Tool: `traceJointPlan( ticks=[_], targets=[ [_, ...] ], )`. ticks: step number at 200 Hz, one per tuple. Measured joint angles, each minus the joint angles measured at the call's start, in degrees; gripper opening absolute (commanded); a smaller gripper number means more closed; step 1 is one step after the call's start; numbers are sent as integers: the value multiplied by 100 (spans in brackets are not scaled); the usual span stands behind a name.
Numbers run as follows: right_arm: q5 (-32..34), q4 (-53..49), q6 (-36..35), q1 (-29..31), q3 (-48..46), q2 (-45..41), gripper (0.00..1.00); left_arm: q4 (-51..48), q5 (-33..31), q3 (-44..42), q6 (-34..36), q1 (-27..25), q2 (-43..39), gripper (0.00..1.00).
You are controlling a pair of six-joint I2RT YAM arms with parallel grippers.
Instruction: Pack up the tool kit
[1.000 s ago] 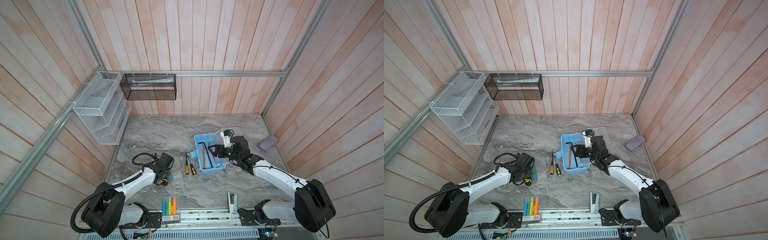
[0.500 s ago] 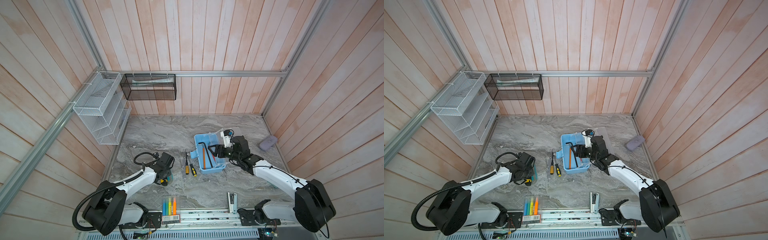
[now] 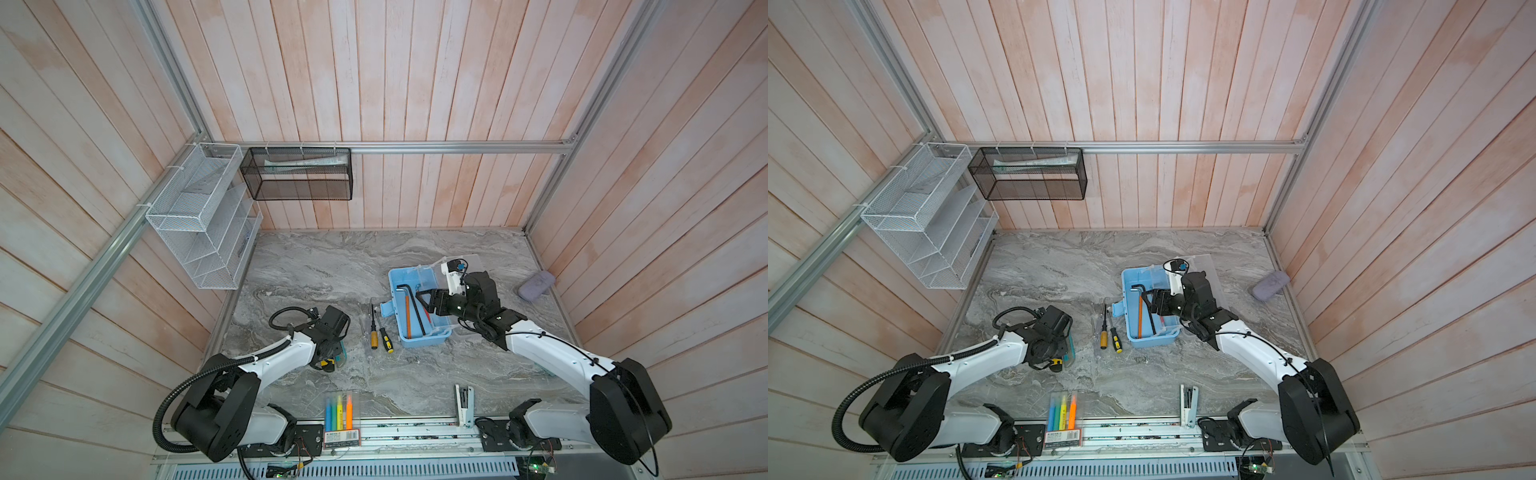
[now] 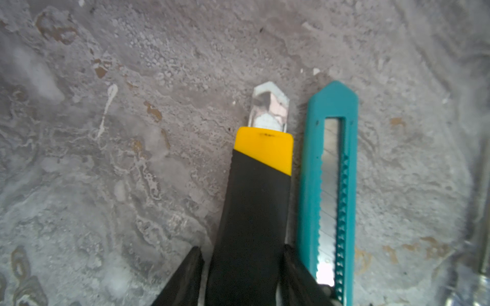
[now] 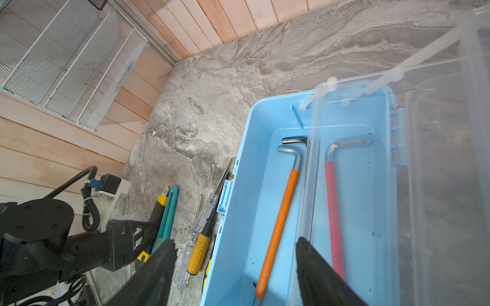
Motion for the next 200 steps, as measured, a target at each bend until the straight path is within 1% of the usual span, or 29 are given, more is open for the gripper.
traceJointPlan(
  ticks=[25, 55, 88, 97, 113, 121, 145, 162, 200],
  targets=[
    [15, 2, 2, 0, -4, 0, 72, 2, -11, 2, 9, 0, 13, 47],
    [17, 11, 2, 0, -4, 4, 72, 7, -70, 48, 72, 0, 87, 40],
    [20, 50, 4, 0, -4, 66, 71, 33, -118, 94, 105, 0, 155, 36],
    [17, 52, 4, 0, -4, 83, 72, 44, -125, 103, 105, 0, 168, 32],
    [17, 52, 7, 0, -4, 105, 71, 44, -131, 127, 111, 0, 190, 28],
    [17, 55, 11, 0, -4, 109, 71, 39, -131, 136, 129, 0, 192, 23],
    [17, 61, 24, -2, -4, 111, 71, -31, -133, 181, 153, 2, 192, 14],
    [17, 76, 42, -2, -4, 111, 71, -133, -153, 262, 170, 2, 179, 0],
    [15, 87, 66, -22, -4, 107, 71, -413, -197, 538, 197, 11, -162, 0]
  ],
)
